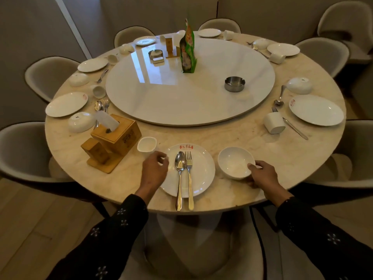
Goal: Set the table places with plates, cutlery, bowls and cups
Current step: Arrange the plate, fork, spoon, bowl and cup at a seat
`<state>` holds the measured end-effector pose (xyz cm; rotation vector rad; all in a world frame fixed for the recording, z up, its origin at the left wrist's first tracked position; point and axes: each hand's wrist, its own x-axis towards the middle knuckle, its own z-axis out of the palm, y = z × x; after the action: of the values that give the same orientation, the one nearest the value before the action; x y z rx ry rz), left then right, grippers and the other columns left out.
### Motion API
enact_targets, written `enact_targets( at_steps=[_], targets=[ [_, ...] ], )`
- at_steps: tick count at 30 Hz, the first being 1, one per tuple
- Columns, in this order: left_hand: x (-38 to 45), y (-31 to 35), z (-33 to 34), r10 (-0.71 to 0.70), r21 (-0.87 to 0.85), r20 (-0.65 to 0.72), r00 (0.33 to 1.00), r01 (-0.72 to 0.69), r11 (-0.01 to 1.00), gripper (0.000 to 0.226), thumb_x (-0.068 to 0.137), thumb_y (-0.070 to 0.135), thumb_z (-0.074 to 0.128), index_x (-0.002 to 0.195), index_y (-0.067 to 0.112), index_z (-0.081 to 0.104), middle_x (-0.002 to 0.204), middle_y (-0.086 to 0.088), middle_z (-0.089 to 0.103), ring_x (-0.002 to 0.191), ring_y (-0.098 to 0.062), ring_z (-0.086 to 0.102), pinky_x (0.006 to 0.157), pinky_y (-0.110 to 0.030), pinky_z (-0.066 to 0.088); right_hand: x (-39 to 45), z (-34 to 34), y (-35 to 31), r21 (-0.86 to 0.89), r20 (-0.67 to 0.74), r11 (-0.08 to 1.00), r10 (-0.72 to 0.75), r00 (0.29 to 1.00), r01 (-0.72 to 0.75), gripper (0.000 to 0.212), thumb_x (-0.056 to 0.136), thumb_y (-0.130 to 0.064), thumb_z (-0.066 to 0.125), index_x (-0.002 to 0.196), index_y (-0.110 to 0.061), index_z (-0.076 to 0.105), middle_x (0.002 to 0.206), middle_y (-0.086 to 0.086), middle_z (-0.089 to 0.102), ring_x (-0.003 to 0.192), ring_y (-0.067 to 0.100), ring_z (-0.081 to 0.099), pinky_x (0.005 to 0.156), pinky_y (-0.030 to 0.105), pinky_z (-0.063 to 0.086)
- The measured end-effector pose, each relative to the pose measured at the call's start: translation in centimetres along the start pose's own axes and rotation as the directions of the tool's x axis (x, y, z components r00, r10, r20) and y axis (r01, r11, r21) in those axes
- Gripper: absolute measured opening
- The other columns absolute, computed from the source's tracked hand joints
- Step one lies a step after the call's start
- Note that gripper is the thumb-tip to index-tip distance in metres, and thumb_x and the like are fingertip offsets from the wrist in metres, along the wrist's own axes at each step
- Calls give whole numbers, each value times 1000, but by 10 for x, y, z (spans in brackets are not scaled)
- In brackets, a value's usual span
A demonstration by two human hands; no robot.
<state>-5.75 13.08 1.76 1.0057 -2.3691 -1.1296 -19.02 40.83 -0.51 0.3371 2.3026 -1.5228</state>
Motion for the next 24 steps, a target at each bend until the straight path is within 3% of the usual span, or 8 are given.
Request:
enact_targets(
  at_steps=[4,8,10,13,15,19,24],
  targets=[
    [-3,-25,-13,-164,-52,32,986,166,985,26,91,21,62,114,10,56,79,5,56,73,-10,56,67,-25,48,-8,6,6,89,-1,996,27,1000,-27,40,93,-18,58,132,-17,51,96,19,69,71,34,71,62,41,59],
    [-2,-27,-12,-198,-73,54,979,202,977,41,88,21,68,124,14,50,93,-1,58,90,-20,58,81,-33,50,-16,13,6,136,-19,990,40,999,-37,44,94,-12,57,135,-18,47,105,24,66,63,30,70,51,31,55],
    [3,-31,-14,-254,-126,45,966,258,958,46,86,18,70,126,16,48,100,-4,58,92,-20,58,81,-33,51,-17,16,7,155,-35,987,41,999,-35,45,93,-11,57,136,-20,47,107,25,65,61,30,70,51,32,56],
    [7,-42,-17,-323,-125,147,935,342,932,53,82,18,74,128,22,46,95,-5,62,88,-21,64,84,-42,57,-19,21,8,173,-56,984,51,997,-40,47,92,-11,57,137,-21,46,108,23,65,61,30,71,56,34,58],
    [8,-46,-19,-332,-87,189,924,353,932,54,82,14,74,128,22,46,95,-6,63,87,-22,65,81,-41,59,-20,26,8,190,-70,981,58,996,-44,48,92,-11,57,137,-23,45,111,22,63,62,30,71,55,34,58],
    [8,-41,-23,-313,-110,268,911,351,930,45,87,3,65,126,17,50,98,-10,62,79,-20,66,56,-25,54,-22,30,6,223,-90,973,82,993,-60,50,92,-10,57,139,-24,45,112,22,63,63,29,71,59,36,60],
    [12,-41,-21,-289,-149,267,919,336,930,43,88,2,62,127,17,51,101,-10,60,84,-23,66,61,-29,58,-24,31,7,244,-99,967,103,990,-76,50,93,-9,57,139,-23,44,113,23,62,63,29,70,59,36,58]
  ],
)
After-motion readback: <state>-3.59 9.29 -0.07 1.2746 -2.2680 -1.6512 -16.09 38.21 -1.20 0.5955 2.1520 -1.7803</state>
